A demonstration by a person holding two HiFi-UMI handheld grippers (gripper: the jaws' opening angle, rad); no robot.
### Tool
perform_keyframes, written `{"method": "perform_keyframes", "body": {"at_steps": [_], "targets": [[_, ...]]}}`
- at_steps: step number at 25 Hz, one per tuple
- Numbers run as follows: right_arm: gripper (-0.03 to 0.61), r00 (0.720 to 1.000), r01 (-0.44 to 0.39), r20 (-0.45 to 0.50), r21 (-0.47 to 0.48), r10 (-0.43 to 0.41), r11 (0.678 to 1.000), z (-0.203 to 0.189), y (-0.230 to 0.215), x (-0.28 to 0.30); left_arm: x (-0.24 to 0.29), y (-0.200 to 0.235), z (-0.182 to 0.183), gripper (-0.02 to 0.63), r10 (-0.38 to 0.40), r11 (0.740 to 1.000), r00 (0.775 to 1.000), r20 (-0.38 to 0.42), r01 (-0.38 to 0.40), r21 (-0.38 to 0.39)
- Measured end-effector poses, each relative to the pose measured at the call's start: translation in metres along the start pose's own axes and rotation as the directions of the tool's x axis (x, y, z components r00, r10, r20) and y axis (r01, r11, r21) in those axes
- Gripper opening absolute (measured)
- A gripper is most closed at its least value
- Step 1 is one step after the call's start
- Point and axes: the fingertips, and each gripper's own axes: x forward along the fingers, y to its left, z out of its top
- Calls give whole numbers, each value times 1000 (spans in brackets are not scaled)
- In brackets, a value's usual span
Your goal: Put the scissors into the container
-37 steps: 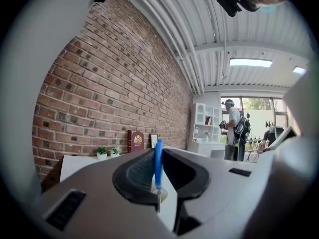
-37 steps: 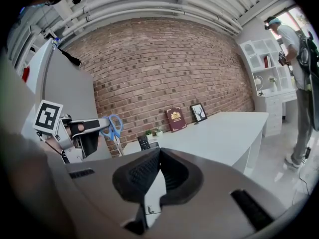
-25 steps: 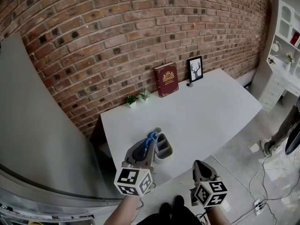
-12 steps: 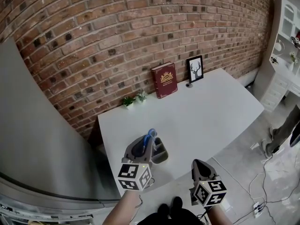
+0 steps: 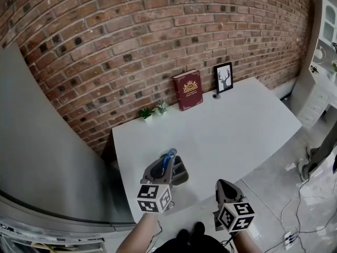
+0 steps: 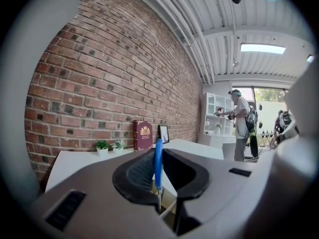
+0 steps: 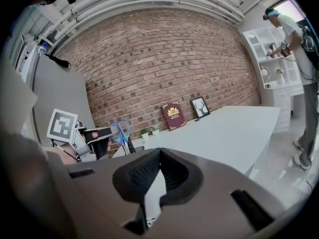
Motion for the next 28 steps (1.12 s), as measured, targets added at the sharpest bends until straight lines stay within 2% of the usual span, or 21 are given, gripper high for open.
{"method": "perform_keyframes", "body": {"at_steps": [4, 10, 28], "targets": [[0, 1000, -15, -10, -9, 15, 1000, -1, 2, 0, 1, 2, -9, 43, 16, 1000, 1000, -13, -17, -19], [0, 1000, -22, -20, -9, 22, 1000, -5, -2, -3, 2, 3, -28, 43, 46, 999, 998, -39, -45, 21], [0, 999, -25, -29, -15, 24, 1000, -7, -11, -11, 3, 6, -69, 43, 67, 997, 989, -135, -70, -22]]}}
